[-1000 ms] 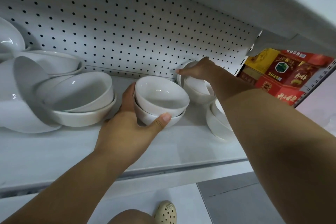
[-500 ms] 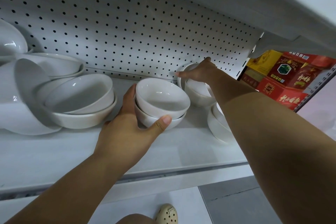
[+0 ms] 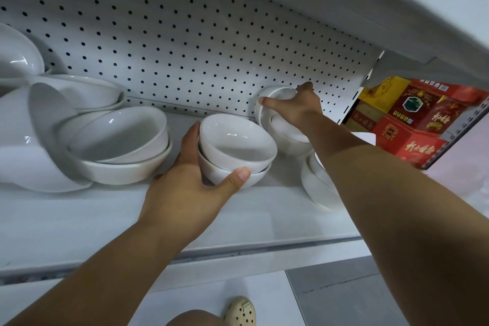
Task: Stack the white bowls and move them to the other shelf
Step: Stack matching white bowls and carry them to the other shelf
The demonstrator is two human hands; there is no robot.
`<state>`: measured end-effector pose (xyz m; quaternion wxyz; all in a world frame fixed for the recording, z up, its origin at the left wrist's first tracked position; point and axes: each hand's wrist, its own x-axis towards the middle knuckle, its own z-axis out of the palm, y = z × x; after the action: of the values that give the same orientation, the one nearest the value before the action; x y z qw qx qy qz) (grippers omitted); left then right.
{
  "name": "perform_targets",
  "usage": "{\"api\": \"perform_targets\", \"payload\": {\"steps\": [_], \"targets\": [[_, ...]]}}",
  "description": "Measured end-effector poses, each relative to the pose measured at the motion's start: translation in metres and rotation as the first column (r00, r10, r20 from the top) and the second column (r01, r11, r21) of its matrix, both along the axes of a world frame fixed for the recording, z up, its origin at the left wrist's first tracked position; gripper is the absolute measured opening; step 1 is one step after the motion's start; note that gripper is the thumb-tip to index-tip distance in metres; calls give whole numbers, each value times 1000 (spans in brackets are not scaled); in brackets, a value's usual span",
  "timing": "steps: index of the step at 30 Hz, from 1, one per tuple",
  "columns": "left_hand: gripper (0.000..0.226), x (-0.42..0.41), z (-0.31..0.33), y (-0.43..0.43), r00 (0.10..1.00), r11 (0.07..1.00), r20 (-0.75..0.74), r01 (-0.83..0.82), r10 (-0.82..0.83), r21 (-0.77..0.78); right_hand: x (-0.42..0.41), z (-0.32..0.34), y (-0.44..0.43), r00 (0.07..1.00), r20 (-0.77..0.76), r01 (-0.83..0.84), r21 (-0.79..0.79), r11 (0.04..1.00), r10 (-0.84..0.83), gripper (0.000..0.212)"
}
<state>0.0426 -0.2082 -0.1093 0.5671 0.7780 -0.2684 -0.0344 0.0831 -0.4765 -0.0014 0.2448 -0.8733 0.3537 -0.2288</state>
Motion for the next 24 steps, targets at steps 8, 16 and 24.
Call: {"api": "perform_targets", "payload": {"steps": [8, 16, 24], "targets": [[103, -1, 1, 0, 1000, 1000, 3, -12, 12, 24, -9, 10, 15, 958, 270, -97, 7, 995, 92, 98], [97, -2, 4, 2, 1000, 999, 10, -16, 15, 36, -28, 31, 40, 873, 441, -241, 21, 970, 208, 98], [102, -2, 3, 3, 1000, 999, 20, 16, -16, 30, -72, 48, 71, 854, 315, -414, -69, 908, 413, 74]]}}
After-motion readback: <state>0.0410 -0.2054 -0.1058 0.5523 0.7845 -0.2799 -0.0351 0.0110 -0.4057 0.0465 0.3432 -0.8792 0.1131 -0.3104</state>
